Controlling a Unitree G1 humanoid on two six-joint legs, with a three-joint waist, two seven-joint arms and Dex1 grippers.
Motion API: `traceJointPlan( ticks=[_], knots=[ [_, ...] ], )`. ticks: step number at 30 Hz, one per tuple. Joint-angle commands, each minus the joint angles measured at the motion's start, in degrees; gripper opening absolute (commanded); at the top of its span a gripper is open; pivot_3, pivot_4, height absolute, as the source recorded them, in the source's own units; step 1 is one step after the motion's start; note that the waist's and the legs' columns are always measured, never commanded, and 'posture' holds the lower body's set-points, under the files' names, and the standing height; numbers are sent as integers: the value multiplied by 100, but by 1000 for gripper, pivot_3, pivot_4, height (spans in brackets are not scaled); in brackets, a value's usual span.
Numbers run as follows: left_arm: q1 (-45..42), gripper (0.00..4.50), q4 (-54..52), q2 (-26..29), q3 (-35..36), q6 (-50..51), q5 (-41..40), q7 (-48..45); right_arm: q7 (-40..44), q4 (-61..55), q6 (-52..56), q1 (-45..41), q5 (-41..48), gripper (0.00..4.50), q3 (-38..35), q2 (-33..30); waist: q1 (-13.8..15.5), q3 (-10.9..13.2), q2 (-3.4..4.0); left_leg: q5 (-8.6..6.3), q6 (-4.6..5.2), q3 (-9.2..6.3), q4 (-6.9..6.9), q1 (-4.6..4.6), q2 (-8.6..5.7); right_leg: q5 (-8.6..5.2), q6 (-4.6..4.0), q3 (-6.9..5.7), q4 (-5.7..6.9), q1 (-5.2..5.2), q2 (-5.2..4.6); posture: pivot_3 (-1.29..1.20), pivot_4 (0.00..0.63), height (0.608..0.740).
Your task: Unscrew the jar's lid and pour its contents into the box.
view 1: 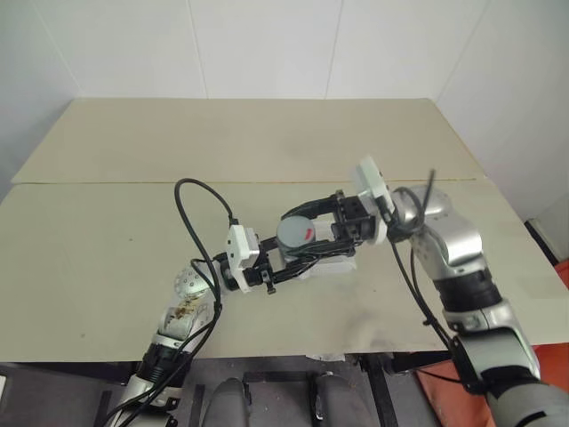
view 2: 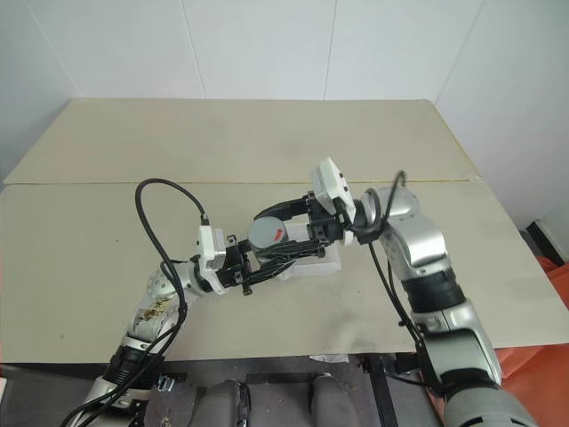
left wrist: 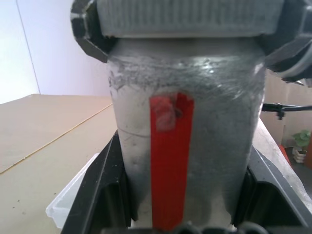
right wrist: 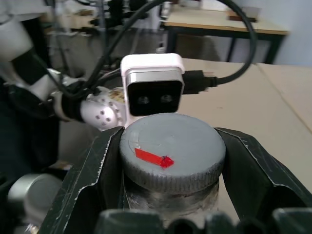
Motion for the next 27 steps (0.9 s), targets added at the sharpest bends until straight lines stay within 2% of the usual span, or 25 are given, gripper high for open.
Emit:
traceJointPlan(
  ticks=[1,3,7,9,12,13,17,21,25,27],
  knots=[
    [77,2043,-288,14,-125,13,89,40,602,697,-346,-550,90,2794,227,36,3,0,0,0,0,1,1,-2,0,0,0,0,-2,0,-1,0,150,740],
    [141,2043,-367,37,-125,46,78,91,614,896,-576,-674,236,2794,432,-57,16,0,0,0,0,4,1,-8,-1,0,1,-2,-2,-3,-5,0,150,740],
    [244,2043,-437,45,-139,29,94,205,614,1308,-1139,-760,-61,2794,426,54,19,0,0,0,0,5,0,-14,-1,0,1,-5,-3,-8,-8,0,150,740],
    [268,2043,-446,48,-143,18,93,230,614,1346,-1089,-780,12,3537,448,1,20,0,0,0,-1,5,1,-15,-1,0,1,-5,0,-9,-8,0,150,740],
    [270,2043,-429,58,-118,14,83,243,614,1197,-1152,-698,131,4375,359,-118,24,0,1,1,-2,6,2,-14,-1,1,1,-5,2,-9,-9,0,150,740],
    [264,2043,-408,68,-107,8,86,242,597,1092,-1115,-662,146,4446,235,-134,21,0,1,1,-2,6,1,-14,-1,1,1,-5,2,-9,-9,0,150,740],
    [227,2043,-319,101,-72,-16,89,216,224,415,-798,-484,291,4446,-219,-320,22,0,1,1,-2,5,1,-13,0,1,1,-5,3,-11,-8,0,150,740],
    [176,2043,-217,114,-41,-54,87,173,-69,-715,-410,103,511,4446,-629,-735,58,0,1,1,-2,5,1,-18,0,1,1,-6,-2,-12,-10,0,150,740],
    [149,2043,-150,110,-39,-68,68,114,-890,-1877,50,868,582,4446,-925,-922,88,0,1,0,-3,5,-1,-17,-1,1,2,-7,-2,-11,-10,0,150,740],
    [126,2043,-89,100,-53,-91,76,73,-1707,-2542,468,1222,651,4446,-967,-722,65,0,1,0,-3,7,0,-16,-1,1,1,-3,0,-13,-10,0,150,740]
  ],
)
